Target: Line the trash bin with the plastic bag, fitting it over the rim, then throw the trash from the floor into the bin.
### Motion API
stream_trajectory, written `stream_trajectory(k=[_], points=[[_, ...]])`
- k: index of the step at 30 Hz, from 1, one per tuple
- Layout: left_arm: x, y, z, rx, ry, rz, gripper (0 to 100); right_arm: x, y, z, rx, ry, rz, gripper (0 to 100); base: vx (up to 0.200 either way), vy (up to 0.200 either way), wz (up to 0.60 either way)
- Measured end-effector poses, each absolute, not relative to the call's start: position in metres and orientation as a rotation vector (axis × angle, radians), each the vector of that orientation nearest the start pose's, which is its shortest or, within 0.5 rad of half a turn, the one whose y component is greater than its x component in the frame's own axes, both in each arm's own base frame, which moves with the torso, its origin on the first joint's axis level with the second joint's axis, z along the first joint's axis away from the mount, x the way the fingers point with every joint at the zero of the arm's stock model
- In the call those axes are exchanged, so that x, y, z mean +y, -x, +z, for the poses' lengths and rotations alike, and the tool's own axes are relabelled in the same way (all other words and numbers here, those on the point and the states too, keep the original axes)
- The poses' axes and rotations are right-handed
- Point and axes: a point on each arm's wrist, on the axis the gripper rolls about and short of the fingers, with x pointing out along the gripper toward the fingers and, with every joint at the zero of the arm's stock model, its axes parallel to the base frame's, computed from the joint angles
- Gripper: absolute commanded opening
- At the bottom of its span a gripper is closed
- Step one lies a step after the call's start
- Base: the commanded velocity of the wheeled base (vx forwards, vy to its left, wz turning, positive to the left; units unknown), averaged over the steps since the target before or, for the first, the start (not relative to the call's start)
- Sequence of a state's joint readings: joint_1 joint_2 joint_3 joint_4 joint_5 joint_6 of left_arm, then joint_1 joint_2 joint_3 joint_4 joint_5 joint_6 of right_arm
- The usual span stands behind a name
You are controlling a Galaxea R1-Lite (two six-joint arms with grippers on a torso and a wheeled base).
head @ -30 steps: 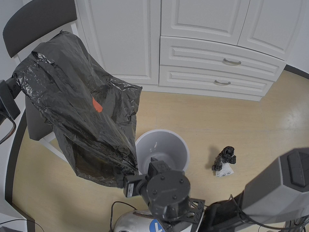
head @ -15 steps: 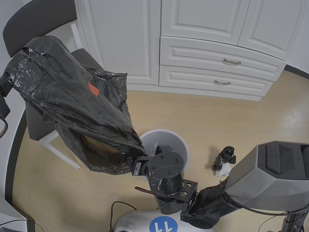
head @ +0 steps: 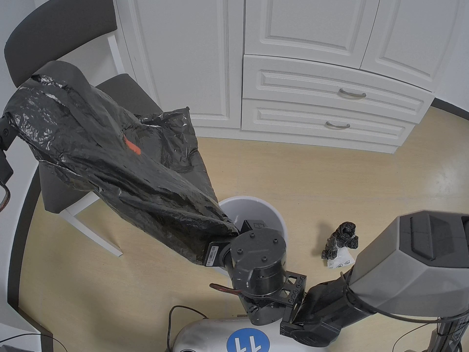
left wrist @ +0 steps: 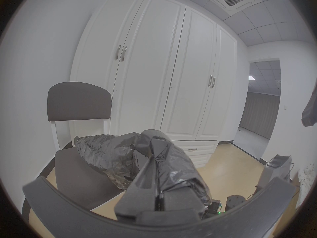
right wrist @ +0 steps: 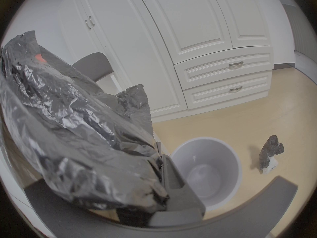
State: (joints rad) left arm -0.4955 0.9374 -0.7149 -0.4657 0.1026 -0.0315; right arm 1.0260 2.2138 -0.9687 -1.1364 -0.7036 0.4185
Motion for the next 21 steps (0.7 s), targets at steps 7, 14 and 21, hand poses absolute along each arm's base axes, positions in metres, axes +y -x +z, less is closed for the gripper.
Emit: stream_trajectory(k=[7, 14, 21], points=[[-0.052, -0.102, 0.292, -0.181, 0.084, -0.389, 0, 0.318, -0.21, 0.104, 0.161, -0.321, 0.383, 0, 0.0, 0.0, 0.0], [-0.054, -0.115, 0.276, -0.099, 0.084, -0.252, 0, 0.284, -0.207, 0.132, 0.133, -0.347, 0.381, 0, 0.0, 0.0, 0.0], [-0.043, -0.119, 0.249, -0.015, 0.094, -0.139, 0, 0.254, -0.201, 0.144, 0.118, -0.381, 0.387, 0, 0.0, 0.0, 0.0]])
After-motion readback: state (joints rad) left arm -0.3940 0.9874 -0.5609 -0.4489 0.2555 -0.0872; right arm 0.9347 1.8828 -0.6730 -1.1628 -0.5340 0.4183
